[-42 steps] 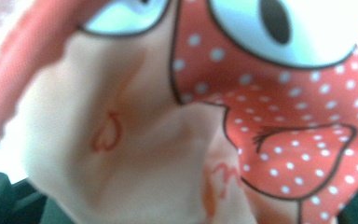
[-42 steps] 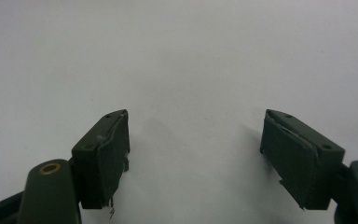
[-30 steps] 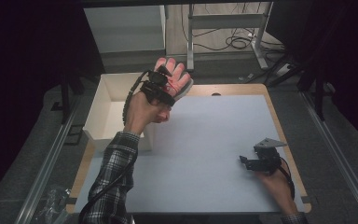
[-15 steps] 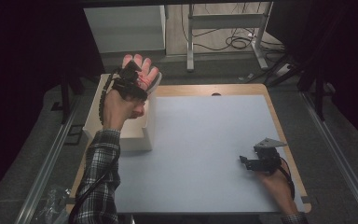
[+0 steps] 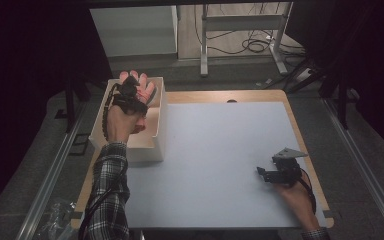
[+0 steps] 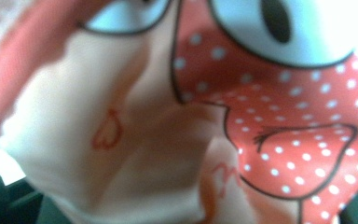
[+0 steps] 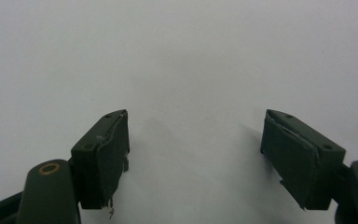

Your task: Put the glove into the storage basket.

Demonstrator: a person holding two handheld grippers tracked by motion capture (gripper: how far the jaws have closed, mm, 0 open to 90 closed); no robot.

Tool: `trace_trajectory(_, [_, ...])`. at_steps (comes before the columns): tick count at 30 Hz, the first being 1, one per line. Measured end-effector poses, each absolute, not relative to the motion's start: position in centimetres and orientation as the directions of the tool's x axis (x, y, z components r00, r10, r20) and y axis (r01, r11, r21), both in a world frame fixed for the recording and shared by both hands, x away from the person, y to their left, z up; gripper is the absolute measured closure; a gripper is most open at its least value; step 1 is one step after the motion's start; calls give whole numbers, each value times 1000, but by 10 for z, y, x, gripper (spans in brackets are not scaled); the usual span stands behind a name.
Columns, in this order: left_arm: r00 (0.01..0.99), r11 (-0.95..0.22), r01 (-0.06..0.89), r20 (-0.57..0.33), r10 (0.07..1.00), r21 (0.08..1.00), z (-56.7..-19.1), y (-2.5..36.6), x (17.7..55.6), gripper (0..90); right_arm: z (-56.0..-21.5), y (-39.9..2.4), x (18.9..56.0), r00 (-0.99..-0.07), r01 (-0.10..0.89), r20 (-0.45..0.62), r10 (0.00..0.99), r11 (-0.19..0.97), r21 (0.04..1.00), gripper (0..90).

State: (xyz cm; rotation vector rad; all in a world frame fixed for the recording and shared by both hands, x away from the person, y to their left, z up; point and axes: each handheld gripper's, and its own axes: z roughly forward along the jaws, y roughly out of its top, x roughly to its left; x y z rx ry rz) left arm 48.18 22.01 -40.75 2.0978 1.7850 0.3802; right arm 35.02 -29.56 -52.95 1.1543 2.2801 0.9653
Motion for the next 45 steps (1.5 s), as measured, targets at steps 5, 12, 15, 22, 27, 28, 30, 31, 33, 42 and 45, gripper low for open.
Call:
trace_trajectory(5, [154,-128,906,-33,987,404,-431,220,489,388,-529,-296,350,-575,536,-46,817,418,734,239])
trace_trajectory(12, [157,-131,915,-36,987,382,-458,212,500,376,-529,-295,350,-575,535,-46,817,418,734,239])
trace_trajectory(15, [158,-133,920,-38,987,369,-465,207,506,368,-529,-295,350,-575,535,-47,817,419,734,239])
trace_trajectory(22, [169,-150,934,-30,985,325,-483,196,519,309,-529,-295,350,-575,535,-47,817,419,734,239])
trace_trajectory(27, [162,-132,945,-79,984,300,-493,201,522,177,-529,-296,350,-575,535,-47,817,419,733,239])
trace_trajectory(28, [165,-135,948,-82,983,290,-494,203,521,137,-530,-296,350,-575,535,-47,817,419,734,239])
trace_trajectory(30, [168,-130,944,-104,980,304,-492,204,519,110,-530,-296,350,-575,535,-47,817,419,734,239])
trace_trajectory(31, [172,-126,942,-122,978,310,-490,206,519,104,-529,-295,350,-575,535,-47,817,419,733,239])
trace_trajectory(33, [177,-125,934,-130,976,335,-486,208,517,74,-529,-295,350,-575,535,-48,817,419,733,239])
trace_trajectory(42, [219,-145,887,-123,968,439,-458,217,504,33,-529,-295,350,-574,535,-48,817,419,733,239])
trace_trajectory(45, [229,-159,873,-100,968,461,-451,220,501,35,-529,-295,350,-575,535,-48,817,419,733,239])
